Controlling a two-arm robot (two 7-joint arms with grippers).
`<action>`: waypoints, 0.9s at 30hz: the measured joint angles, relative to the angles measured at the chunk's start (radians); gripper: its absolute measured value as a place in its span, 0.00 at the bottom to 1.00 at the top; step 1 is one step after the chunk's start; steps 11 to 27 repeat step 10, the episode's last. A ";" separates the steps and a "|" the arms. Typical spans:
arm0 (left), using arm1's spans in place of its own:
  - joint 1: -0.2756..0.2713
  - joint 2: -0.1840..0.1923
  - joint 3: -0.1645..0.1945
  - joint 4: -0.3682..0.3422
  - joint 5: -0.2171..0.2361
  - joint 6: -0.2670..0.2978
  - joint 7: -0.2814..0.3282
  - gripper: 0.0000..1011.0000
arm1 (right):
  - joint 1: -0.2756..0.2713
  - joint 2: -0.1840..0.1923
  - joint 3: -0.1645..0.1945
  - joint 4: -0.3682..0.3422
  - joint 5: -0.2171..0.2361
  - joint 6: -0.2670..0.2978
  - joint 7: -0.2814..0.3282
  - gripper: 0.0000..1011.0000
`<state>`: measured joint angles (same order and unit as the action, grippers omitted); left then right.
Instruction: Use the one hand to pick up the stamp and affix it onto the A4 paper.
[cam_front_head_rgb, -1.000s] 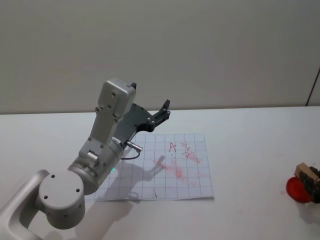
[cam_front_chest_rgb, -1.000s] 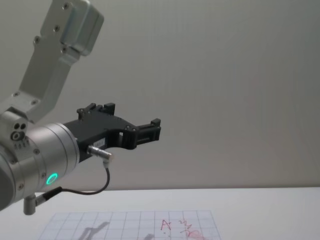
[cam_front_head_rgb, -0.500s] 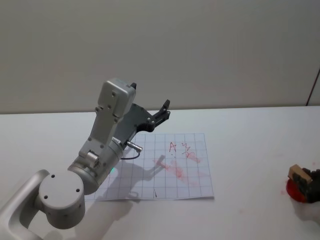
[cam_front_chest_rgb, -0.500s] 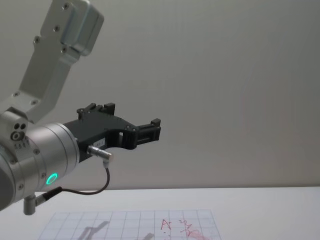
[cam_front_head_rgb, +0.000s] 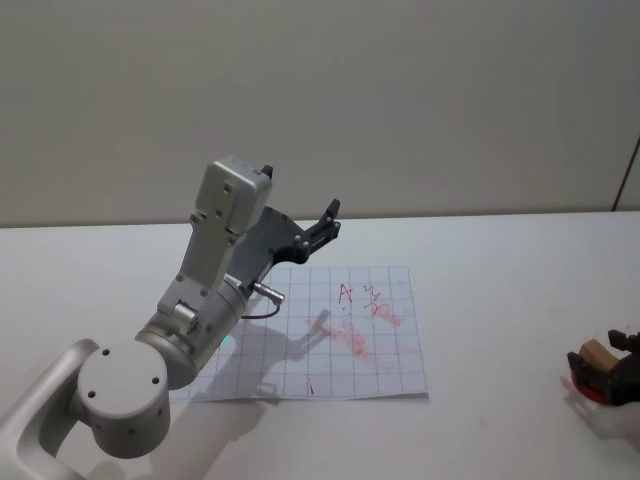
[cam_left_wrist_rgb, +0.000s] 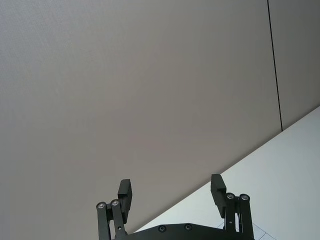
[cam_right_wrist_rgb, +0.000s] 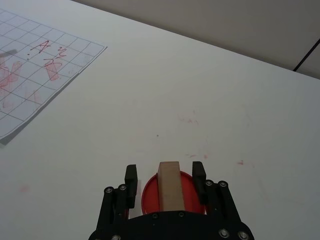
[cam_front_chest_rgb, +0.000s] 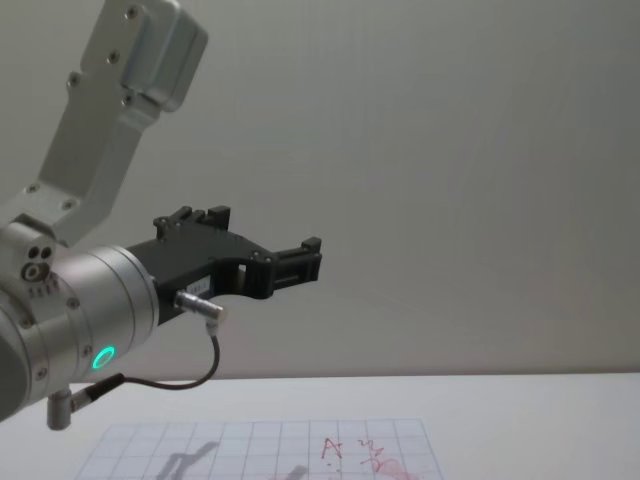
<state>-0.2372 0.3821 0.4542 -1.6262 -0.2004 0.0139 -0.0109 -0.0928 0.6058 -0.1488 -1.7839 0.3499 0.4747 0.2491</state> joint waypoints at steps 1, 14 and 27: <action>0.000 0.000 0.000 0.000 0.000 0.000 0.000 0.99 | 0.000 0.000 0.000 0.000 0.000 0.000 0.000 0.64; 0.000 0.000 0.000 0.000 0.000 0.000 0.000 0.99 | 0.004 -0.002 -0.002 0.003 -0.003 0.003 0.003 0.90; 0.000 0.000 0.000 0.000 0.000 0.000 0.000 0.99 | 0.004 -0.002 -0.002 0.003 -0.003 0.003 0.003 0.90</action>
